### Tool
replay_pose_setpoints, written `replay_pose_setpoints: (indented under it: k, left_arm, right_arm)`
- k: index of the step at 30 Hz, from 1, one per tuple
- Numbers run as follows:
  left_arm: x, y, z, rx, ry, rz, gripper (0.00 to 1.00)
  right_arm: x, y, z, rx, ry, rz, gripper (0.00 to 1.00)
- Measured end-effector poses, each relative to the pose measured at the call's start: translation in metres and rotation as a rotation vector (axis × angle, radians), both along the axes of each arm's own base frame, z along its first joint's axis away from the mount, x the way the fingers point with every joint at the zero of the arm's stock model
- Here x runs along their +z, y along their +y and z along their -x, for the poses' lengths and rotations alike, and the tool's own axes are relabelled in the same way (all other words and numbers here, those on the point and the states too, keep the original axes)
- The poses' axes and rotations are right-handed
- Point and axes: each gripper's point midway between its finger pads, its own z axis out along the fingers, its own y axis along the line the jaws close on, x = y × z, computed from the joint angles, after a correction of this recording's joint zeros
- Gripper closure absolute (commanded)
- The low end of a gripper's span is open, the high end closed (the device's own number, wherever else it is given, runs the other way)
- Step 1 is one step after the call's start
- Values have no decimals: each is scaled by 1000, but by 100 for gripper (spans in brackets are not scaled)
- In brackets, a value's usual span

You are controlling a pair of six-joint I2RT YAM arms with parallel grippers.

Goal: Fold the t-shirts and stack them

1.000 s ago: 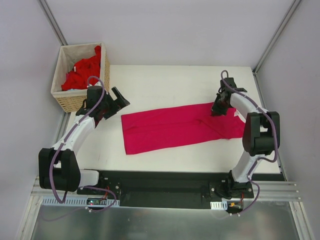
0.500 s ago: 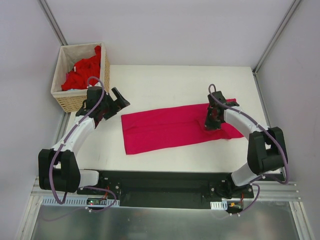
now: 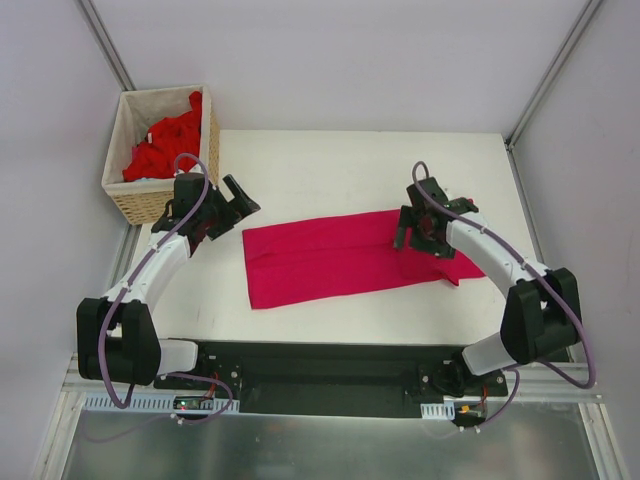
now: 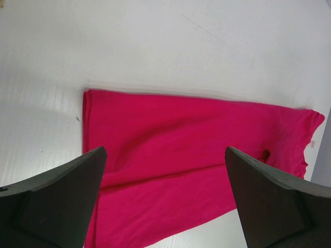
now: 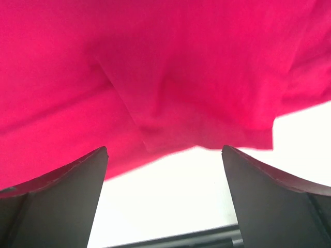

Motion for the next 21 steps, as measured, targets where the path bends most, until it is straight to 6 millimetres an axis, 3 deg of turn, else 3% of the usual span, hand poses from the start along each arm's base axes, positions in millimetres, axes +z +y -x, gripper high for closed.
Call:
replay_pose_setpoints:
  k: [4, 6, 12, 16, 21]
  left_arm:
    - [0, -3, 1, -9, 0, 3, 1]
    - [1, -7, 2, -25, 0, 12, 1]
    - [9, -16, 8, -64, -16, 38, 1]
    - [14, -17, 18, -69, -37, 45, 1]
    - [6, -18, 30, -77, -23, 52, 1]
  right_arm:
    - [38, -6, -38, -48, -114, -14, 3]
    - [44, -18, -54, -93, -133, -13, 2]
    - [25, -53, -91, -213, -80, -9, 2]
    - [11, -61, -114, -241, -63, -39, 1]
    - [7, -66, -149, -260, -90, -86, 1]
